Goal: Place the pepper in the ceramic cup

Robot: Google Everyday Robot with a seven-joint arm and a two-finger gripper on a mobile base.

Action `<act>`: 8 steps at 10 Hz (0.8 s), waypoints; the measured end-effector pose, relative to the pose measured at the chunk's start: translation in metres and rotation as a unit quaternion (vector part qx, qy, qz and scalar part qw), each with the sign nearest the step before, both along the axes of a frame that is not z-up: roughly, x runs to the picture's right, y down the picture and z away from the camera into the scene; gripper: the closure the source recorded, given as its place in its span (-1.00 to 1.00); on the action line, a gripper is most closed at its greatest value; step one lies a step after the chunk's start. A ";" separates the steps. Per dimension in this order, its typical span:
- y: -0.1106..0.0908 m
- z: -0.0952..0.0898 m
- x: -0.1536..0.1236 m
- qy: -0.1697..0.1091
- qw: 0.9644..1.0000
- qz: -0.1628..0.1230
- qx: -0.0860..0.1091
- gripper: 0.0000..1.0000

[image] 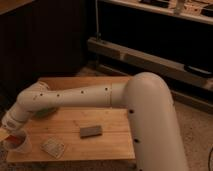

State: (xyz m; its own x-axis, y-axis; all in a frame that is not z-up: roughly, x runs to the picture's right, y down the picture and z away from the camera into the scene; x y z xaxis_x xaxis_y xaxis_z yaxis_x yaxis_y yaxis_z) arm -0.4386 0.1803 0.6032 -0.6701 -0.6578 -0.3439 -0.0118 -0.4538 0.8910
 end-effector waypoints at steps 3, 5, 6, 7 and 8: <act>0.003 -0.001 0.000 -0.027 1.000 0.006 0.014 0.94; 0.004 0.000 -0.006 -0.035 0.999 0.003 0.014 0.94; 0.004 0.001 -0.008 -0.036 0.999 0.002 0.014 0.94; 0.003 0.003 -0.011 -0.037 0.999 0.001 0.014 0.94; 0.002 0.005 -0.013 -0.039 0.999 0.001 0.015 0.94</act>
